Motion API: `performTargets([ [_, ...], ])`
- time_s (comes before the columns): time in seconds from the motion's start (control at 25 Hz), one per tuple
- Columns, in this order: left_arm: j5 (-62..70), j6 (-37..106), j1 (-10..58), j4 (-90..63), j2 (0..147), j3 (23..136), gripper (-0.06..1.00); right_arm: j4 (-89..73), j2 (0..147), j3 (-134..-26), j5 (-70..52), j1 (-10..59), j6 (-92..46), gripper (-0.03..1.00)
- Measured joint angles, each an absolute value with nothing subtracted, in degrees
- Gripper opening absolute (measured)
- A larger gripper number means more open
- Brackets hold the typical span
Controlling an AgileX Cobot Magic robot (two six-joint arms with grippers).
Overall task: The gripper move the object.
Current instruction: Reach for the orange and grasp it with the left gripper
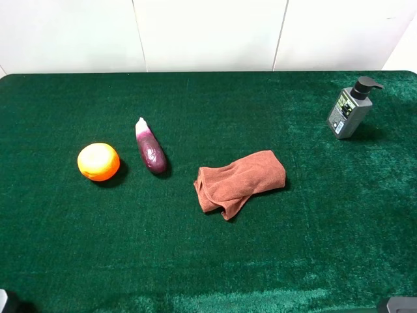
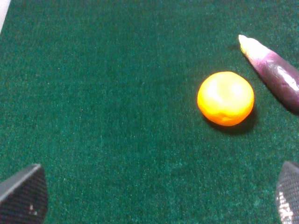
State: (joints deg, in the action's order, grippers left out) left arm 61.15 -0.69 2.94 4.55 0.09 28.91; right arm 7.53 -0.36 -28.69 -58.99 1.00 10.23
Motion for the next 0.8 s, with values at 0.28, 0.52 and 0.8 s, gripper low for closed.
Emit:
performTargets([
  [0.28, 61.8, -0.6, 2.9, 3.3, 11.8, 32.2, 0.99, 7.5, -0.4, -28.7, -59.0, 1.0, 10.2, 0.66],
  [0.52, 61.9, 2.4, 2.9, 1.9, 25.5, 36.6, 0.99, 7.5, -0.4, -28.7, -59.0, 1.0, 10.2, 0.66],
  [0.8, 60.9, 8.0, 2.9, 0.0, 40.2, 41.1, 0.99, 7.5, -0.4, -28.7, -59.0, 1.0, 10.2, 0.66],
])
